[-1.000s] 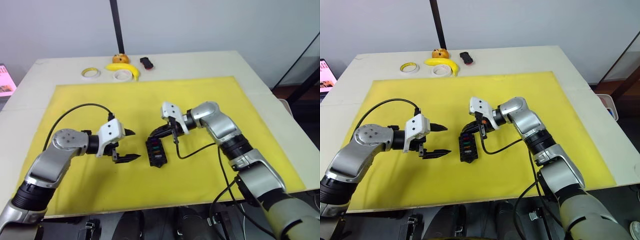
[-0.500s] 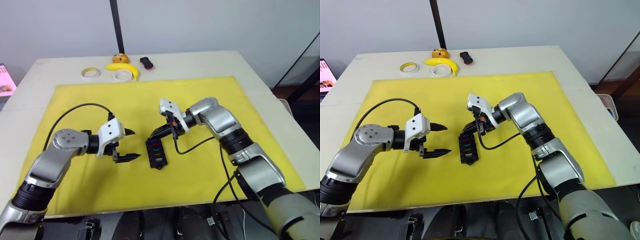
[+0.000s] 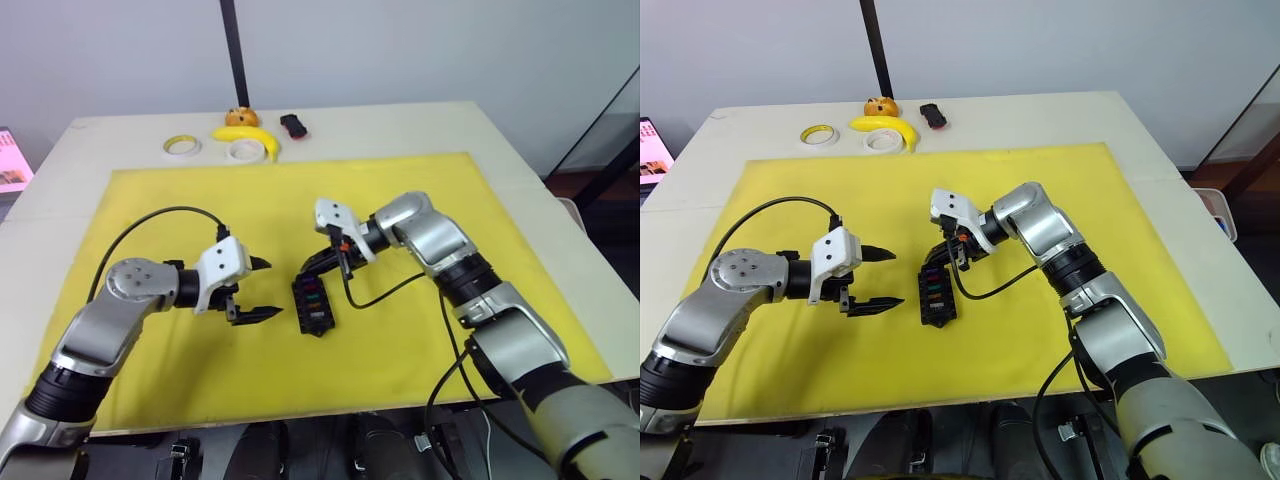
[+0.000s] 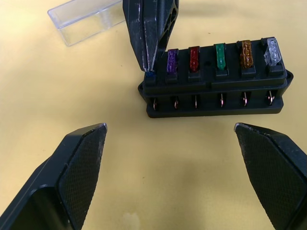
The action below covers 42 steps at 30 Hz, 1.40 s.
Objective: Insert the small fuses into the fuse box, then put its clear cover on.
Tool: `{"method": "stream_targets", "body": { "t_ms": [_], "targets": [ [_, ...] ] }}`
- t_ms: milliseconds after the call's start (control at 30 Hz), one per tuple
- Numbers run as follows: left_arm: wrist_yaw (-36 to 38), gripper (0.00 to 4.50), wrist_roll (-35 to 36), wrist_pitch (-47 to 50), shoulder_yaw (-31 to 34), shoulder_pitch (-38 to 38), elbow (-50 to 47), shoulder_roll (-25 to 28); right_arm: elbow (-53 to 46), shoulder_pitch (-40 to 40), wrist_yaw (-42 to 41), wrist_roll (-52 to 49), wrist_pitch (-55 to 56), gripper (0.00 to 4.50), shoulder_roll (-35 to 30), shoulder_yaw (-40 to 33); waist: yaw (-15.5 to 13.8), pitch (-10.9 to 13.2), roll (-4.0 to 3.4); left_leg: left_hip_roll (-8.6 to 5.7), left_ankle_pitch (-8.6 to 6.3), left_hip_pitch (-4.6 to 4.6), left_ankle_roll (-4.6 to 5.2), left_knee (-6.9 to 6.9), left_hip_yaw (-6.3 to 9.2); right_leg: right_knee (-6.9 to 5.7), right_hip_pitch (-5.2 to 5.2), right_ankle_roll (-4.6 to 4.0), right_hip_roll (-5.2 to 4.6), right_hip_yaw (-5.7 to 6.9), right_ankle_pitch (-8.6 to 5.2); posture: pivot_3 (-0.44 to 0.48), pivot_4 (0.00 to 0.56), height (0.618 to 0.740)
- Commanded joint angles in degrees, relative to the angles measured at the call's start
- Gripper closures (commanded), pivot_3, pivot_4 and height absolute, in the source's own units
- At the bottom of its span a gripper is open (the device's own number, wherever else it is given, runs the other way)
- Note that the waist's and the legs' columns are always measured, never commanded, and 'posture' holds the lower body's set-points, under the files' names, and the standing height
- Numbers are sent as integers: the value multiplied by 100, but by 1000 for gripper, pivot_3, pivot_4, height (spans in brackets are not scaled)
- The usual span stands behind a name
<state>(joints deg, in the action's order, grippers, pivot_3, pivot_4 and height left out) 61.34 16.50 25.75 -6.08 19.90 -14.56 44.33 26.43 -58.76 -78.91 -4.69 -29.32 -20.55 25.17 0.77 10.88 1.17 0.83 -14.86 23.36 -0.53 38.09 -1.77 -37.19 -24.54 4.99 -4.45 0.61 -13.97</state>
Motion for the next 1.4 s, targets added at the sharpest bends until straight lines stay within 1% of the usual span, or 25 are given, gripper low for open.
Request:
{"method": "stream_targets", "body": {
  "t_ms": [33,167,400,600,700,800,867,933,967,1067,1200,1300,1400],
  "targets": [
    [-1,0,42,-22,4,-3,-221,19,-12,167,-34,290,1,4465,-137,273,-2,0,0,0,0,0,0,0,0,0,0,0,0,0,0,0,150,740],
    [-1,0,45,-25,-4,7,-213,3,-53,198,-7,346,73,4465,-157,320,-4,0,0,0,0,0,0,0,0,0,1,0,-1,0,0,0,150,740],
    [-1,0,61,-13,28,-25,-249,28,-416,86,-50,-201,-153,4465,-31,-249,2,0,0,0,0,0,0,0,1,0,1,0,-1,0,0,0,150,740],
    [-77,0,439,232,418,-68,-394,41,-1012,-52,-61,-584,-654,4465,-188,-563,4,0,-1,2,0,3,0,0,2,0,-3,0,-1,0,0,0,150,740],
    [-90,0,682,414,658,-191,-596,137,-1289,-110,-21,-736,-858,4465,-326,-716,6,0,-1,4,0,3,0,0,3,0,-3,0,-1,1,0,0,150,740],
    [-66,0,960,744,1160,-660,-1046,472,-1879,91,-25,-776,-814,4465,-900,-961,6,1,-2,6,0,5,0,-1,3,2,-4,0,-3,1,0,0,150,740],
    [-79,0,1042,914,1344,-906,-1233,669,-2078,239,22,-724,-741,4465,-1201,-992,-3,1,-2,6,0,6,0,-2,4,7,-5,0,-5,1,0,0,150,740],
    [-136,0,1130,1101,1662,-1296,-1430,858,-2134,450,73,-669,-578,3940,-1599,-1142,-5,0,0,4,0,5,0,-2,4,10,-2,-1,-7,2,-1,0,150,740],
    [-164,0,1199,1199,1851,-1503,-1533,917,-2185,569,21,-719,-525,3598,-1815,-1260,-4,0,-1,5,0,4,0,-2,3,12,0,-2,-8,2,-1,0,150,740],
    [-205,0,1437,1398,2278,-1963,-1822,981,-2301,795,-15,-912,-578,2091,-2196,-1532,-1,2,-3,4,0,4,0,-2,1,14,0,-4,-11,1,-2,0,150,740],
    [-328,0,1635,1530,2595,-2436,-2202,928,-2223,1081,161,-952,-595,30,-2525,-1816,12,2,-3,9,0,4,0,-2,-1,12,-5,-4,-8,1,-2,0,150,740],
    [-618,0,1838,1677,2466,-2654,-2602,733,-2211,1162,345,-957,-593,30,-2594,-1914,1,2,-3,8,-1,4,0,-4,-1,14,-4,-15,-8,0,-9,0,150,740],
    [-926,0,1769,1660,2223,-2738,-2808,571,-2156,1074,729,-822,-664,30,-2439,-1807,2,2,-3,8,0,3,0,-3,-3,13,-4,-18,-8,-4,-10,0,150,740]
  ]
}}
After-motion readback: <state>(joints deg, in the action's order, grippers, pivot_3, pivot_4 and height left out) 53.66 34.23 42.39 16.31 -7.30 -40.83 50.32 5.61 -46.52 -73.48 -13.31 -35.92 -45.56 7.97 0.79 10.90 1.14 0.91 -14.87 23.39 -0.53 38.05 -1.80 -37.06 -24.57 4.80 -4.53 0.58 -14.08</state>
